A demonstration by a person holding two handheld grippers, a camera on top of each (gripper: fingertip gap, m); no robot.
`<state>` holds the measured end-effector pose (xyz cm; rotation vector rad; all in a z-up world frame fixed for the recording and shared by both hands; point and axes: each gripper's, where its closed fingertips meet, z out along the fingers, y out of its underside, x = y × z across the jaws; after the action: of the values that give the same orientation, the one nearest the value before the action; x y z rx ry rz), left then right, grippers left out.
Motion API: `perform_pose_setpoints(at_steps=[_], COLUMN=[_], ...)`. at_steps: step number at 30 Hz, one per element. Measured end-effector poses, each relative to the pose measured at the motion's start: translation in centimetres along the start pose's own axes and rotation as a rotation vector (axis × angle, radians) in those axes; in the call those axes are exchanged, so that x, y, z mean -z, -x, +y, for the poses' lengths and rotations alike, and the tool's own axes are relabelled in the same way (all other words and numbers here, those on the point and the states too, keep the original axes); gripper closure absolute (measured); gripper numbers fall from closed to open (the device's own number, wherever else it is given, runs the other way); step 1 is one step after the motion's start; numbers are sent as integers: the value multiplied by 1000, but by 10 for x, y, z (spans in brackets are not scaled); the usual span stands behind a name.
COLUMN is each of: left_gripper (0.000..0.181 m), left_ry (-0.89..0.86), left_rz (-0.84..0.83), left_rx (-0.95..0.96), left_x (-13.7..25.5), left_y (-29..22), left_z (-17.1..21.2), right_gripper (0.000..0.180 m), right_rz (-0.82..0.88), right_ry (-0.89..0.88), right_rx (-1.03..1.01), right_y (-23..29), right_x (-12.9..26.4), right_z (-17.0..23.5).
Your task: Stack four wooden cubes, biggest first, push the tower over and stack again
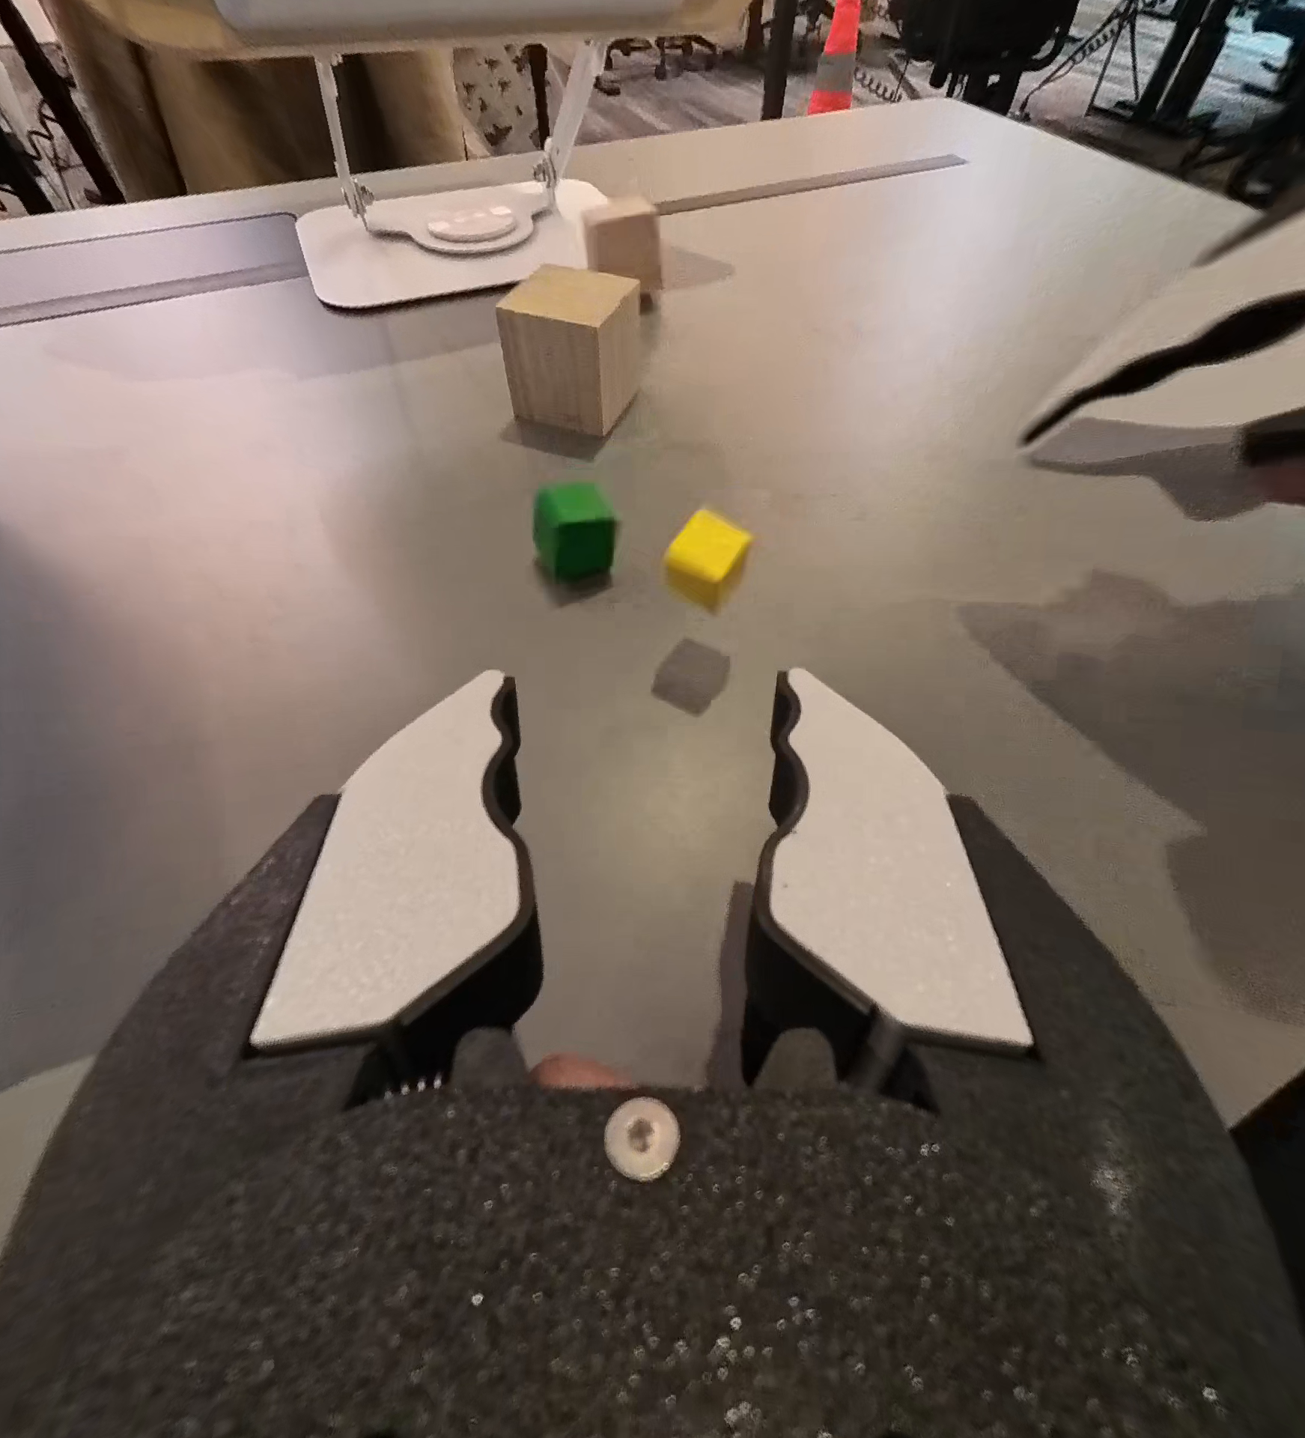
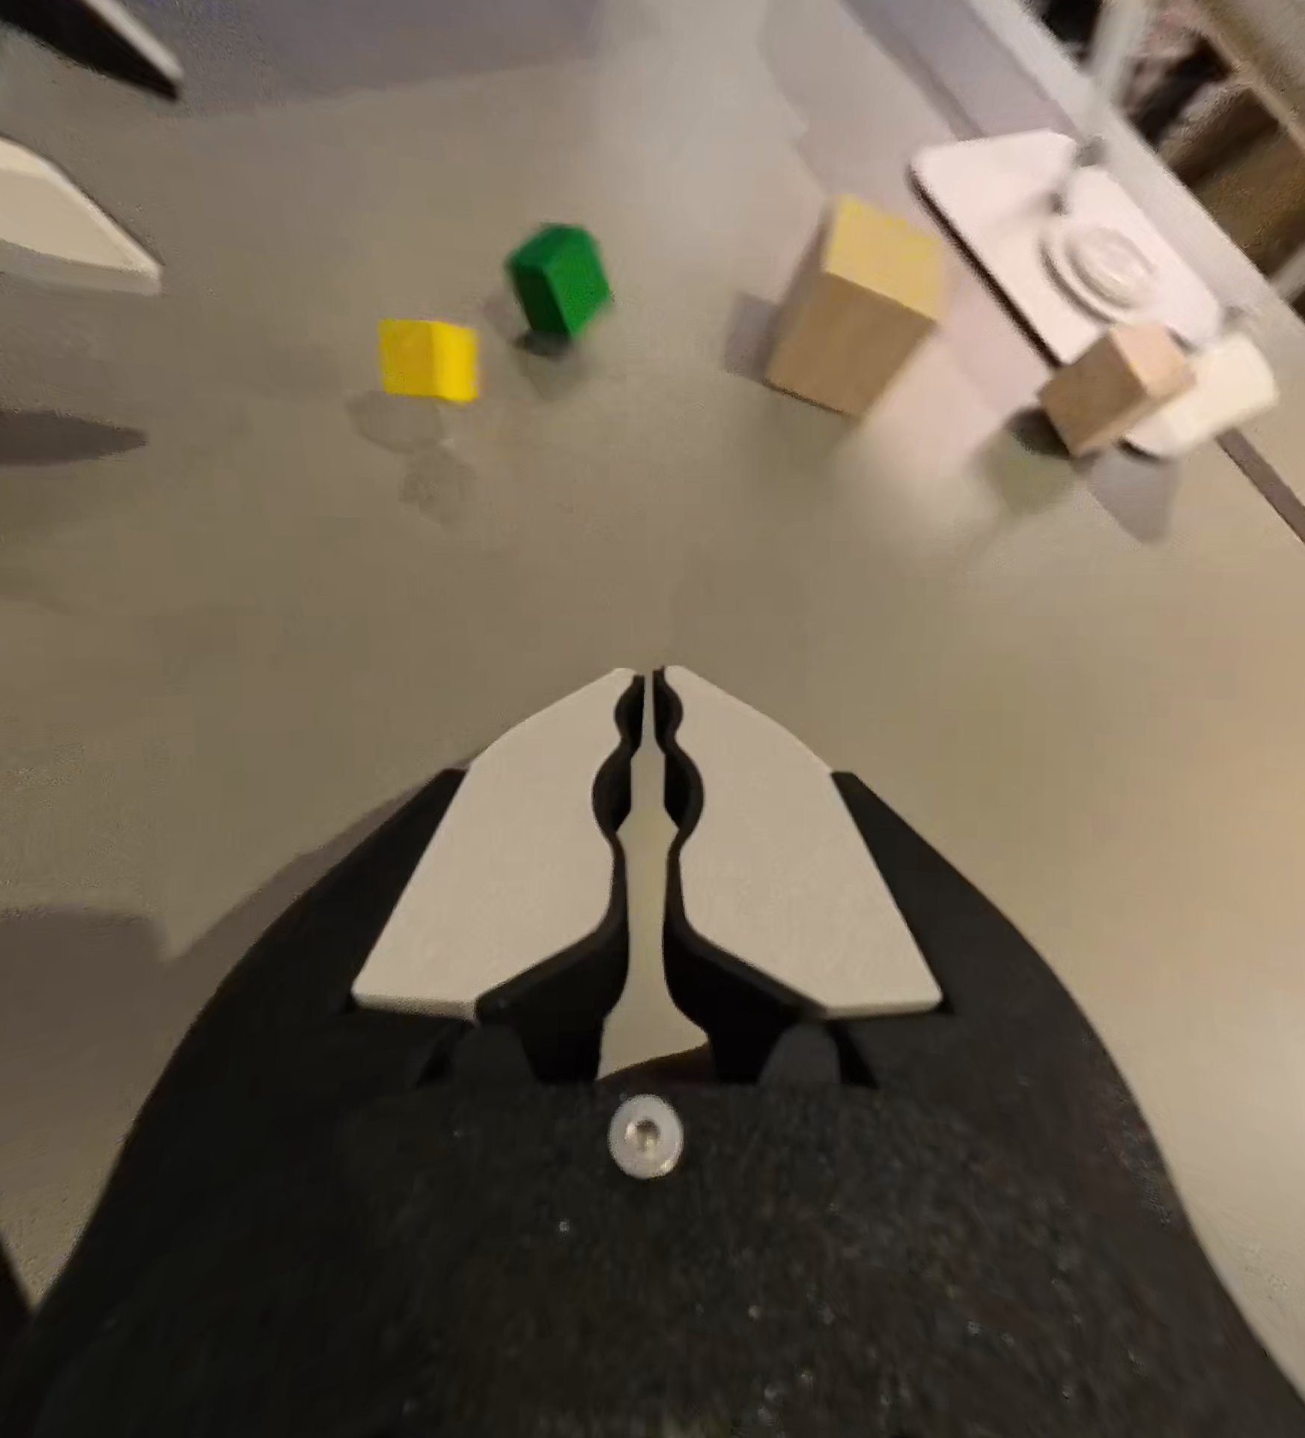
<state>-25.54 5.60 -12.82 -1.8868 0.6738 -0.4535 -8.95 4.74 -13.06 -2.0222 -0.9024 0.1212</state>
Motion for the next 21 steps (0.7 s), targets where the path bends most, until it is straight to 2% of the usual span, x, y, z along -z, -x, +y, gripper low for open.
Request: perform_pose_setpoints(at_steps=[1, 3, 6, 9, 11, 21], left_gripper=[119, 118, 118, 117, 118, 118], left_ry=[-6, -11, -23, -44, -73, -135], left_rz=[-11, -23, -44, -72, -95, -132], left_rx=[-5, -17, -37, -61, -67, -85], left_x=[1, 2, 3, 4, 6, 16], left_y=[0, -1, -3, -2, 0, 1], left_z=[-1, -1, -2, -5, -9, -22], right_gripper=[174, 154, 141, 139, 137, 138], right_rz=[46, 140, 176, 209, 266, 273], right_ry=[-21, -31, -137, -254, -264, -310], right_rx=[-67, -155, -253, -282, -259, -299], right_y=[-3, -8, -3, 1, -4, -4], right_x=[8, 18, 27, 40, 46, 52], right_z=[6, 21, 26, 19, 19, 19])
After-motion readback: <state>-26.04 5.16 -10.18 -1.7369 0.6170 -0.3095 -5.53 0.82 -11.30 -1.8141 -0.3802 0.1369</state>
